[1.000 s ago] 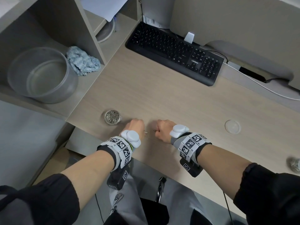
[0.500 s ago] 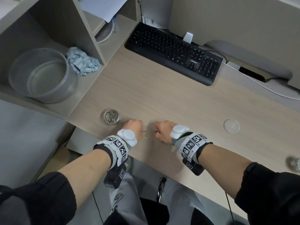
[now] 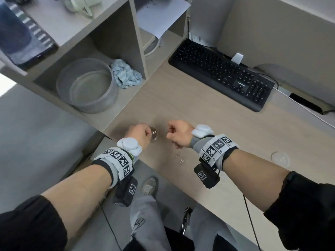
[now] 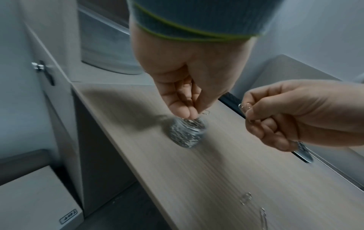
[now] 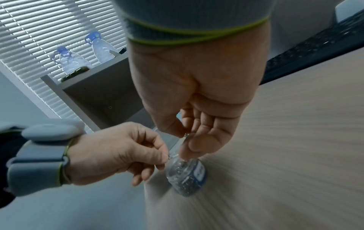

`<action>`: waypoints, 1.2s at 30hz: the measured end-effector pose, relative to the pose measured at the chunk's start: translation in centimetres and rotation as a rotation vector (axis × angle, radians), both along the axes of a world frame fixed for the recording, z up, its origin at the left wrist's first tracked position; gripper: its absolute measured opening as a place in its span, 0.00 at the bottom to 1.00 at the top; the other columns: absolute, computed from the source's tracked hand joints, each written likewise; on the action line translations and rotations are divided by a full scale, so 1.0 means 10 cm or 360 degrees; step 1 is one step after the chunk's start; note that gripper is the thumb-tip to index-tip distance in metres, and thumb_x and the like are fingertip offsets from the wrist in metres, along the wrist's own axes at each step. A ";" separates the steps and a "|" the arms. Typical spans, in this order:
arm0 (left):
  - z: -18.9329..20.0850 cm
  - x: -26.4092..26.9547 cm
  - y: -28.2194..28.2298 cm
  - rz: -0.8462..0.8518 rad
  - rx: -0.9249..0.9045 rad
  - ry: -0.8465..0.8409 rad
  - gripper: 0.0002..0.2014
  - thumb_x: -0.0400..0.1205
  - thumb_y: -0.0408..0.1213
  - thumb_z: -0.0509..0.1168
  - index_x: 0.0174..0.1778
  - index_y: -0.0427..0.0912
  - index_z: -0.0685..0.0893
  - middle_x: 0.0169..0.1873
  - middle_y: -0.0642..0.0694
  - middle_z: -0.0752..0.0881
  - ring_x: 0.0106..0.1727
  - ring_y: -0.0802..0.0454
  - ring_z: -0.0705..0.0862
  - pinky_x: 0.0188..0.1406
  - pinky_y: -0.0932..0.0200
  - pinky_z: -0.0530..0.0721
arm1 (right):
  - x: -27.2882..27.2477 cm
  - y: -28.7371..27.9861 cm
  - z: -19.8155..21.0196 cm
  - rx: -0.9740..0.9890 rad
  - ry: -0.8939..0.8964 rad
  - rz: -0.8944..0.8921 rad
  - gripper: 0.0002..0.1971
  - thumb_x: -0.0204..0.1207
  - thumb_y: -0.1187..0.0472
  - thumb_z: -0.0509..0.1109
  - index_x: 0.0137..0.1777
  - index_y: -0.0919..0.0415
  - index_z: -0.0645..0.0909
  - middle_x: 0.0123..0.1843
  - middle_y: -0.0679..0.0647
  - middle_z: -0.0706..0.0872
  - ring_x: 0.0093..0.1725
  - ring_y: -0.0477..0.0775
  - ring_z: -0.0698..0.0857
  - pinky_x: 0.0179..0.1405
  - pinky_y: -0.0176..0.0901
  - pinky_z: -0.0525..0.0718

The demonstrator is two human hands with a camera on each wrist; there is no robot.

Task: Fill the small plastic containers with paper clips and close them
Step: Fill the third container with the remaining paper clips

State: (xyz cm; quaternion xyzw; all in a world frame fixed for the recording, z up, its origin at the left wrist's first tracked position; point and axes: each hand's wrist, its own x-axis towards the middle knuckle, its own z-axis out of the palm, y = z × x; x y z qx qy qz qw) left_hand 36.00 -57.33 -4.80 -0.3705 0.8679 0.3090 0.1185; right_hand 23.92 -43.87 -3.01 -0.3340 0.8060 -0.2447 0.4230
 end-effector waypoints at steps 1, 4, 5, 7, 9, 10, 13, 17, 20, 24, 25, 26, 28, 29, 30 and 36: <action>-0.02 0.04 -0.09 0.0045 0.0003 0.0000 0.05 0.78 0.33 0.67 0.39 0.46 0.87 0.41 0.46 0.91 0.46 0.42 0.88 0.48 0.51 0.87 | 0.02 -0.11 0.00 -0.0015 -0.0009 0.0003 0.08 0.73 0.67 0.63 0.37 0.56 0.69 0.25 0.53 0.78 0.23 0.61 0.84 0.20 0.43 0.77; -0.07 0.10 -0.20 0.0079 0.0063 0.0043 0.06 0.77 0.35 0.71 0.36 0.48 0.83 0.38 0.48 0.89 0.42 0.46 0.87 0.42 0.58 0.83 | 0.07 -0.31 -0.01 -0.0033 0.0019 0.0048 0.03 0.75 0.68 0.63 0.42 0.60 0.74 0.27 0.54 0.80 0.26 0.63 0.86 0.20 0.43 0.77; -0.08 0.11 -0.21 0.0076 0.0080 0.0067 0.06 0.77 0.35 0.72 0.36 0.48 0.83 0.38 0.49 0.89 0.41 0.46 0.87 0.40 0.60 0.81 | 0.09 -0.37 -0.02 -0.0033 0.0046 0.0074 0.01 0.75 0.68 0.63 0.44 0.62 0.75 0.28 0.55 0.81 0.27 0.64 0.87 0.21 0.43 0.78; -0.11 0.14 -0.20 0.0056 0.0074 0.0107 0.04 0.77 0.34 0.72 0.41 0.46 0.84 0.37 0.49 0.88 0.41 0.46 0.87 0.39 0.59 0.81 | 0.11 -0.44 -0.05 -0.0020 0.0128 0.0140 0.03 0.76 0.66 0.64 0.48 0.63 0.78 0.29 0.54 0.83 0.29 0.63 0.89 0.23 0.43 0.80; -0.13 0.18 -0.21 0.0043 0.0031 0.0130 0.05 0.77 0.33 0.72 0.46 0.44 0.83 0.39 0.50 0.85 0.44 0.44 0.85 0.43 0.56 0.82 | 0.12 -0.45 -0.10 -0.0002 0.0185 0.0163 0.02 0.78 0.62 0.66 0.48 0.58 0.78 0.29 0.50 0.81 0.29 0.61 0.87 0.29 0.44 0.82; -0.13 0.19 -0.21 0.0040 0.0004 0.0127 0.08 0.76 0.33 0.72 0.49 0.43 0.82 0.42 0.49 0.83 0.45 0.44 0.84 0.44 0.55 0.82 | 0.11 -0.43 -0.12 0.0007 0.0199 0.0153 0.02 0.78 0.61 0.67 0.48 0.56 0.78 0.29 0.50 0.81 0.30 0.60 0.86 0.32 0.45 0.83; -0.18 0.20 -0.22 0.0002 0.0005 0.0061 0.23 0.72 0.36 0.76 0.61 0.42 0.77 0.54 0.44 0.80 0.52 0.40 0.82 0.50 0.53 0.79 | 0.03 -0.29 -0.23 0.0083 0.0206 0.0158 0.05 0.77 0.61 0.69 0.52 0.57 0.79 0.39 0.55 0.85 0.35 0.62 0.86 0.37 0.47 0.84; -0.24 0.14 -0.13 -0.0111 0.0116 -0.0033 0.39 0.68 0.40 0.79 0.74 0.46 0.70 0.63 0.40 0.73 0.59 0.38 0.80 0.58 0.53 0.78 | -0.08 0.10 -0.35 0.0297 0.0334 0.0452 0.16 0.75 0.64 0.68 0.62 0.57 0.78 0.50 0.55 0.86 0.50 0.60 0.85 0.45 0.44 0.80; -0.28 0.09 -0.05 -0.0171 0.0070 -0.0117 0.41 0.68 0.41 0.78 0.77 0.47 0.67 0.66 0.40 0.71 0.61 0.37 0.80 0.60 0.54 0.77 | -0.08 0.35 -0.38 0.0431 0.0322 0.0653 0.18 0.74 0.65 0.65 0.65 0.56 0.75 0.54 0.58 0.87 0.51 0.63 0.86 0.48 0.48 0.83; -0.28 0.06 0.01 -0.0148 -0.0096 -0.0171 0.38 0.71 0.46 0.77 0.76 0.49 0.68 0.68 0.41 0.71 0.65 0.40 0.77 0.57 0.55 0.74 | -0.02 0.53 -0.40 0.0465 0.0236 0.0773 0.19 0.75 0.64 0.65 0.66 0.55 0.73 0.54 0.58 0.85 0.49 0.61 0.83 0.46 0.46 0.79; -0.28 0.05 0.02 -0.0127 -0.0097 -0.0171 0.37 0.71 0.45 0.76 0.75 0.49 0.69 0.68 0.41 0.71 0.65 0.39 0.78 0.58 0.55 0.75 | 0.00 0.55 -0.41 0.0436 0.0229 0.0800 0.19 0.75 0.63 0.66 0.66 0.54 0.73 0.53 0.57 0.85 0.48 0.60 0.83 0.45 0.45 0.78; -0.28 0.04 0.04 -0.0101 -0.0089 -0.0166 0.36 0.71 0.45 0.76 0.74 0.49 0.69 0.68 0.41 0.71 0.63 0.38 0.79 0.58 0.53 0.76 | 0.02 0.57 -0.43 0.0418 0.0239 0.0825 0.18 0.75 0.63 0.66 0.65 0.54 0.73 0.53 0.57 0.85 0.48 0.60 0.83 0.45 0.45 0.78; -0.28 0.03 0.05 -0.0059 -0.0062 -0.0150 0.35 0.70 0.44 0.77 0.73 0.48 0.70 0.67 0.41 0.71 0.60 0.37 0.81 0.57 0.52 0.78 | 0.04 0.57 -0.45 0.0403 0.0289 0.0843 0.17 0.77 0.62 0.65 0.65 0.54 0.72 0.53 0.58 0.85 0.48 0.61 0.83 0.44 0.46 0.78; -0.28 0.03 0.07 -0.0042 -0.0052 -0.0139 0.35 0.70 0.43 0.77 0.72 0.48 0.71 0.66 0.41 0.71 0.59 0.36 0.81 0.56 0.52 0.78 | 0.05 0.56 -0.46 0.0387 0.0319 0.0832 0.16 0.78 0.62 0.64 0.66 0.54 0.72 0.51 0.58 0.85 0.46 0.60 0.82 0.42 0.46 0.77; -0.27 0.03 0.09 -0.0031 -0.0055 -0.0130 0.34 0.71 0.43 0.77 0.72 0.48 0.71 0.66 0.41 0.71 0.58 0.37 0.81 0.55 0.52 0.78 | 0.06 0.54 -0.47 0.0376 0.0343 0.0817 0.16 0.78 0.62 0.63 0.66 0.53 0.71 0.50 0.58 0.84 0.44 0.59 0.81 0.42 0.46 0.76; -0.27 0.04 0.19 -0.0053 -0.0001 -0.0084 0.34 0.71 0.43 0.77 0.72 0.46 0.71 0.65 0.41 0.73 0.58 0.36 0.82 0.55 0.52 0.78 | 0.09 0.49 -0.52 0.0383 0.0434 0.0780 0.09 0.80 0.63 0.60 0.56 0.49 0.72 0.51 0.58 0.85 0.47 0.64 0.84 0.41 0.47 0.78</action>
